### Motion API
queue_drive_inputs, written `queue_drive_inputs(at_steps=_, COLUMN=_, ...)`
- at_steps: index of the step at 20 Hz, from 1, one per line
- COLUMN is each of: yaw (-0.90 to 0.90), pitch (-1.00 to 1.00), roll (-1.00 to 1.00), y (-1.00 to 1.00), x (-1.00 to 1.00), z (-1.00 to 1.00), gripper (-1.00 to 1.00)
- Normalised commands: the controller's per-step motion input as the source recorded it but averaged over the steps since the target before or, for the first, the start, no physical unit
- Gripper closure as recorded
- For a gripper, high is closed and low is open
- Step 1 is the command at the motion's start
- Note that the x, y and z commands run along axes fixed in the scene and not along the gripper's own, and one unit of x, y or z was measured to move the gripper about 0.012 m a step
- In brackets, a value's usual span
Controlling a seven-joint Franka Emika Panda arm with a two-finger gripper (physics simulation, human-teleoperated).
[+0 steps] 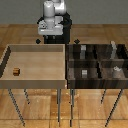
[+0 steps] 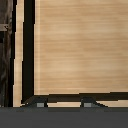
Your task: Place the loaf of bread into the appropriate compartment.
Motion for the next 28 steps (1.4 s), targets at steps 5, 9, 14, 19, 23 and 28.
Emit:
queue_drive_inputs(at_steps=5, yaw=0.0, pitch=0.0, roll=0.0, y=0.0, x=0.0, z=0.0, gripper=-1.0)
queue_drive_inputs(at_steps=9, yaw=0.0, pitch=0.0, roll=0.0, y=-0.5, x=0.0, z=0.0, gripper=-1.0)
queue_drive_inputs(at_steps=14, yaw=0.0, pitch=0.0, roll=0.0, y=-1.0, x=0.0, z=0.0, gripper=-1.0)
queue_drive_inputs(at_steps=19, yaw=0.0, pitch=0.0, roll=0.0, y=-1.0, x=0.0, z=0.0, gripper=-1.0)
queue_drive_inputs(at_steps=23, yaw=0.0, pitch=0.0, roll=0.0, y=-1.0, x=0.0, z=0.0, gripper=-1.0)
queue_drive_inputs(at_steps=28, yaw=0.0, pitch=0.0, roll=0.0, y=-0.4, x=0.5, z=0.0, gripper=-1.0)
